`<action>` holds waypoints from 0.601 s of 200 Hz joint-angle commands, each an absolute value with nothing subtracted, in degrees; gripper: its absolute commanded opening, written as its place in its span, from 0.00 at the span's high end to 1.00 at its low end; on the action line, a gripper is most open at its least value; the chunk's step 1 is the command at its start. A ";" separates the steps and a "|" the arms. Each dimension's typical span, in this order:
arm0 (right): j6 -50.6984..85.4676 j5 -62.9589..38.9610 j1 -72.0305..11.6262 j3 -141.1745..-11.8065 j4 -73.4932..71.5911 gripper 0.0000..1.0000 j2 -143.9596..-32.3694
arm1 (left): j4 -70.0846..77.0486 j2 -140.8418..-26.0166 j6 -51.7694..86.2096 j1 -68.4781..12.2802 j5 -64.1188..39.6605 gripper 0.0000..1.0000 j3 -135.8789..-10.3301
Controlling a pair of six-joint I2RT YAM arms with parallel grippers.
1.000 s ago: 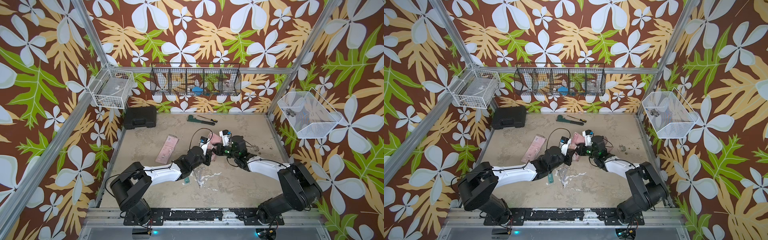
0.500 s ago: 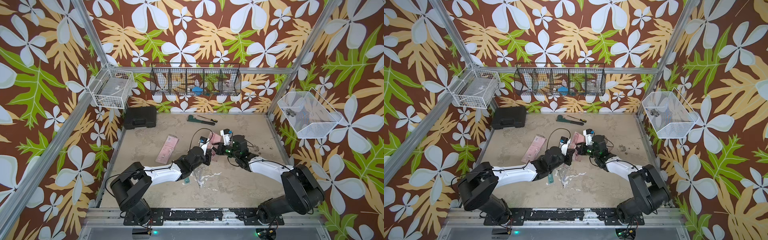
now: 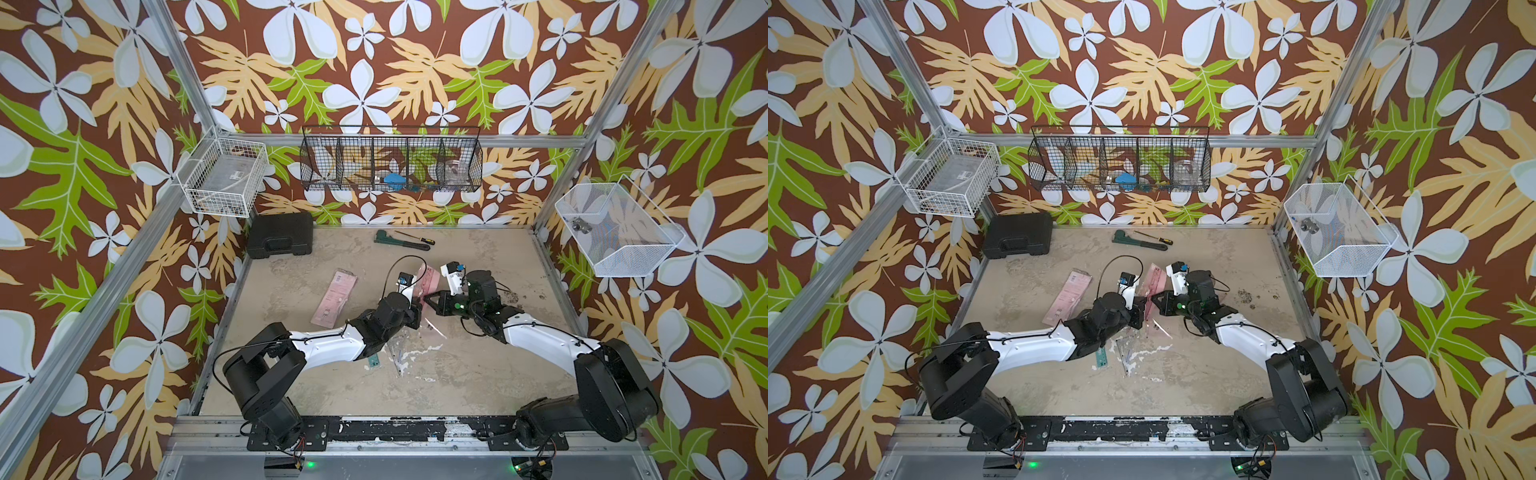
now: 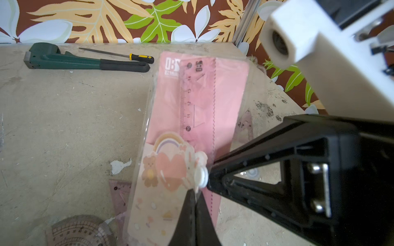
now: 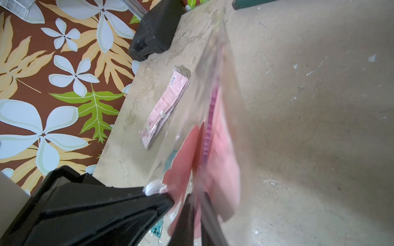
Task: Open the ruler set and take out the ruler
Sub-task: Adjust the ruler at the center of the board.
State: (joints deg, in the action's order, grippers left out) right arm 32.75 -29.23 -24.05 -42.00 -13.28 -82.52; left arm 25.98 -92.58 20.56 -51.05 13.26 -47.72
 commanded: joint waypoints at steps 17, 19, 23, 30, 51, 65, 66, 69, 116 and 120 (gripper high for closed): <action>33.37 -30.79 -23.99 -42.98 -14.06 0.88 -83.90 | 26.84 -92.29 20.85 -50.91 12.90 1.00 -47.90; 33.37 -30.72 -23.99 -42.98 -14.17 0.89 -83.95 | 26.84 -92.29 20.88 -50.91 12.89 1.00 -47.90; 33.39 -30.59 -24.01 -43.10 -14.23 0.92 -84.09 | 26.81 -92.37 20.83 -50.92 12.82 1.00 -47.90; 33.35 -30.46 -24.03 -43.43 -14.07 0.95 -84.39 | 26.81 -92.50 20.83 -50.97 12.66 1.00 -48.03; 33.39 -30.12 -23.99 -43.47 -14.07 0.96 -84.21 | 26.28 -93.00 20.83 -50.91 12.45 1.00 -48.34; 33.08 -29.71 -23.91 -43.09 -14.26 0.96 -84.03 | 26.34 -93.25 20.86 -50.90 12.35 1.00 -48.27; 33.06 -29.67 -23.91 -43.08 -14.25 0.96 -84.07 | 26.40 -93.25 20.85 -50.90 12.37 1.00 -48.26; 33.11 -29.55 -23.87 -43.00 -14.20 0.96 -84.06 | 26.45 -93.25 20.83 -50.96 12.31 1.00 -48.25; 32.50 -30.49 -23.54 -42.87 -13.23 0.77 -83.98 | 24.55 -94.75 20.85 -50.90 12.33 1.00 -49.66; 32.25 -30.57 -23.49 -43.02 -12.79 0.72 -84.03 | 24.61 -94.75 20.83 -50.90 12.23 1.00 -49.66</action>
State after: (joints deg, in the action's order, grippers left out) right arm 32.99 -30.22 -23.57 -42.85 -13.32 -84.31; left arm 25.47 -94.41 20.93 -51.05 12.53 -49.06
